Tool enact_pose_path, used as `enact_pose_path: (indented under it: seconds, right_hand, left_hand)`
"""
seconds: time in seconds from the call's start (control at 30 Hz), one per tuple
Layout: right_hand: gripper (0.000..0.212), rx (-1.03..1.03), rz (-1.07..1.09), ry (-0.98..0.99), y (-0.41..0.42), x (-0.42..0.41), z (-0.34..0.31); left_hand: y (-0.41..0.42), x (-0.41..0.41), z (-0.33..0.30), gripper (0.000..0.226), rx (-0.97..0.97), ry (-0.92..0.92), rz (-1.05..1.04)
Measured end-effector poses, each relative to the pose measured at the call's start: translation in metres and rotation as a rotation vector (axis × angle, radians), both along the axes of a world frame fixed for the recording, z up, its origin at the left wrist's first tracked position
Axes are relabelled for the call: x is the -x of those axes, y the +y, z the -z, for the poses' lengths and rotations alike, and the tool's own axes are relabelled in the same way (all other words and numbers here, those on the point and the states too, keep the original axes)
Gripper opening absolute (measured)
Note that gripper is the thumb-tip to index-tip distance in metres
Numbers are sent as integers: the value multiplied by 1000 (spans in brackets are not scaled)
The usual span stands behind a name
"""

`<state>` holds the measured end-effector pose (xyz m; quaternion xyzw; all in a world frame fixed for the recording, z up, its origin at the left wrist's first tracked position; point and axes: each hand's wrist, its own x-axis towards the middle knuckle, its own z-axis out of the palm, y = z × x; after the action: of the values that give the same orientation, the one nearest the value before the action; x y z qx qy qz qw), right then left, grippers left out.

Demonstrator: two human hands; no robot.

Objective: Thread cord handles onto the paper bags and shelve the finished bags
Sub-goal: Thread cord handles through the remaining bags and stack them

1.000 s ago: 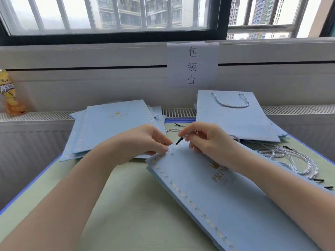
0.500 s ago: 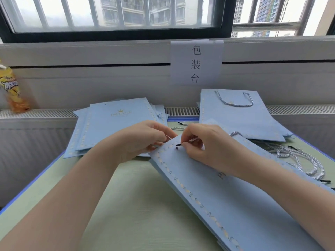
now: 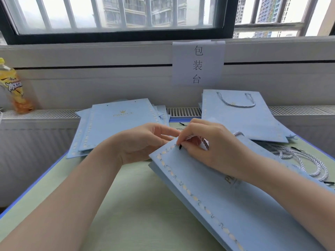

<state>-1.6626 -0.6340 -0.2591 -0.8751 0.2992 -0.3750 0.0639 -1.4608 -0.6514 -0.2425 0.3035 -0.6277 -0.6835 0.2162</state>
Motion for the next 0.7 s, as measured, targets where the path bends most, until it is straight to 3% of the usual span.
enact_pose_path:
  seconds: [0.13,0.3,0.53,0.7]
  right_hand:
    - [10,-118,-8,-77,0,0,1]
    - [19,-225,-7,-121,-3,1,0]
    - [12,82,21,25,-4,4,-5]
    - [10,227,-25,83,0,1,-2]
  left_hand:
    - [0,2,3,28,28,-70,-7]
    - [3,5,4,20,26,-166,-76]
    - [4,2,2,39,40,-162,-121]
    - [0,3,6,29,73,-154,-156]
